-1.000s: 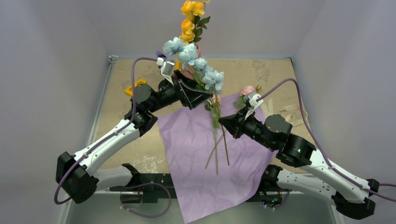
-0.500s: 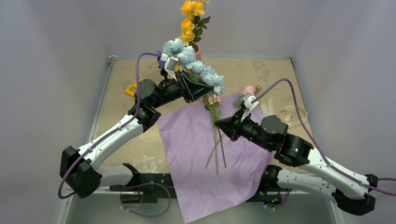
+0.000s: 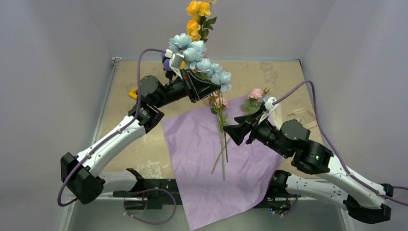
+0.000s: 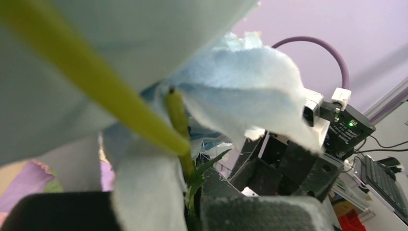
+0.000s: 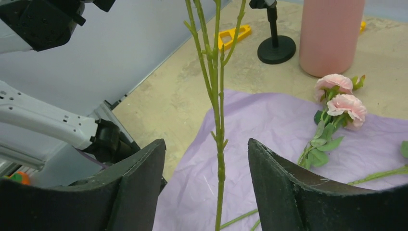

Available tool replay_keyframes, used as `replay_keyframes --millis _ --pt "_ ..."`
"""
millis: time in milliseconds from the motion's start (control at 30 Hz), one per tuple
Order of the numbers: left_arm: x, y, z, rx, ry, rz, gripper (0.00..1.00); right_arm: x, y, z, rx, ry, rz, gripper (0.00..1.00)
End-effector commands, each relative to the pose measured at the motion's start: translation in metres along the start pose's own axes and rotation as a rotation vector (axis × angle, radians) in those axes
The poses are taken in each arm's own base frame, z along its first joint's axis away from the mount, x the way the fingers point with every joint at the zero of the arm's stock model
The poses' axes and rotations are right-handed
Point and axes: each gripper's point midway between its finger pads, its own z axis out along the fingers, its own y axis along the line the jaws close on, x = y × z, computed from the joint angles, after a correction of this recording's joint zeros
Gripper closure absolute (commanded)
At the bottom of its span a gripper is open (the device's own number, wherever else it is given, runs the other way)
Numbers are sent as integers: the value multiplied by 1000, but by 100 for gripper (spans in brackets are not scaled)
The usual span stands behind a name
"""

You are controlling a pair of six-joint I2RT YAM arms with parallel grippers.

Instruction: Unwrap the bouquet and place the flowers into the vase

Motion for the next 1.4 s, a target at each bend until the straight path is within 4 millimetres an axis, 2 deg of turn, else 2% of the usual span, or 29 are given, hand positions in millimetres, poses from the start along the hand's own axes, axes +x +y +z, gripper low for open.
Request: replay_keyframes --millis 0,100,200,300,467,600,733,867,1133,1367 --pt "-52 -32 -4 -14 -68 166 100 -38 10 -28 -37 -85 35 31" --pt "-76 -40 -7 -60 -70 258 100 -54 10 -47 -45 -123 49 29" --pt "-112 -43 -13 -130 -130 356 100 -68 7 -67 -45 -179 70 30" --pt "-153 -40 -21 -233 -224 468 100 -66 1 -77 -32 -193 79 31" --pt "-217 -46 -23 -322 -429 737 100 -49 -13 -74 25 -173 91 35" --pt "-257 -38 -20 -416 -487 905 100 -40 -15 -67 30 -156 91 36" --pt "-289 -16 -26 -474 -551 916 100 -30 -14 -58 32 -118 84 37" --pt "-301 4 -24 -521 -589 948 100 -17 -13 -48 26 -81 77 37" --pt "-319 14 -14 -520 -667 1016 100 0 -10 -37 3 -42 72 37" --pt "-303 57 -4 -587 -580 1044 100 5 -15 -39 19 -48 70 37"
